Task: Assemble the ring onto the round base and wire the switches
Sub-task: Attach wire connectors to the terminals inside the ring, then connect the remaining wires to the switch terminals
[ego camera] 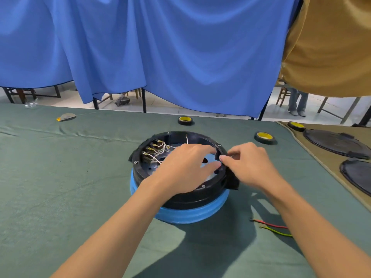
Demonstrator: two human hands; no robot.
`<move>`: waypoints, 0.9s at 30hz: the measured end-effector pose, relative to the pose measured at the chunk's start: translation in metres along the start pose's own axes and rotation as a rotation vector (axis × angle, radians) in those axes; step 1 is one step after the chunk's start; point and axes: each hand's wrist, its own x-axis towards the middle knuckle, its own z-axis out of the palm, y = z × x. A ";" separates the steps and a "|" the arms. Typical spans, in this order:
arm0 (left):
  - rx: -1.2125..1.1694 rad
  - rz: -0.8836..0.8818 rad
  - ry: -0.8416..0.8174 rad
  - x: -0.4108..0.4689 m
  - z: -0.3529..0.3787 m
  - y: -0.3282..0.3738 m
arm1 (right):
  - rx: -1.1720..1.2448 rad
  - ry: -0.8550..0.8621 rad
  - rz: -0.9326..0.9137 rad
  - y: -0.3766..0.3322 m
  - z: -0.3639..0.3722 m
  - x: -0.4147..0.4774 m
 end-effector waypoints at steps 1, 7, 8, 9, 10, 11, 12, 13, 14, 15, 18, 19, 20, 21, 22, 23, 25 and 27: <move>0.002 0.028 -0.035 -0.001 0.004 0.002 | 0.032 0.007 -0.007 0.001 0.001 0.000; 0.063 0.073 -0.102 -0.007 0.007 0.004 | 0.351 -0.069 0.007 0.011 -0.003 0.008; 0.100 0.088 -0.114 -0.008 0.008 0.005 | 0.353 -0.085 -0.009 0.016 -0.005 0.008; 0.134 0.097 -0.120 -0.009 0.009 0.006 | 0.324 -0.087 -0.037 0.022 -0.007 0.006; 0.160 0.097 -0.123 -0.009 0.010 0.007 | 0.274 -0.078 -0.071 0.029 -0.010 0.004; 0.175 0.090 -0.126 -0.009 0.011 0.009 | 0.220 -0.065 -0.105 0.037 -0.014 0.001; 0.184 0.079 -0.128 -0.009 0.012 0.011 | 0.176 -0.061 -0.135 0.045 -0.019 -0.003; 0.191 0.068 -0.132 -0.008 0.014 0.014 | 0.145 -0.072 -0.158 0.053 -0.023 -0.007; 0.199 0.060 -0.135 -0.007 0.016 0.017 | 0.124 -0.099 -0.174 0.061 -0.028 -0.012; 0.209 0.051 -0.136 -0.007 0.017 0.019 | 0.111 -0.138 -0.189 0.069 -0.032 -0.016; 0.220 0.012 -0.117 -0.006 0.021 0.023 | 0.098 -0.278 -0.235 0.087 -0.042 -0.031; 0.211 0.006 -0.100 -0.006 0.021 0.024 | 0.115 -0.317 -0.243 0.092 -0.044 -0.035; 0.194 -0.001 -0.084 -0.006 0.020 0.024 | 0.146 -0.353 -0.241 0.095 -0.046 -0.039; 0.168 -0.010 -0.072 -0.007 0.019 0.025 | 0.187 -0.387 -0.229 0.098 -0.047 -0.042; 0.136 -0.023 -0.062 -0.007 0.018 0.025 | 0.217 -0.416 -0.219 0.101 -0.047 -0.045; 0.111 -0.036 -0.054 -0.008 0.018 0.024 | 0.222 -0.438 -0.219 0.102 -0.047 -0.047; 0.092 -0.062 -0.042 -0.009 0.018 0.024 | 0.179 -0.461 -0.243 0.102 -0.045 -0.050; 0.086 -0.079 -0.036 -0.010 0.018 0.023 | 0.156 -0.468 -0.263 0.100 -0.043 -0.053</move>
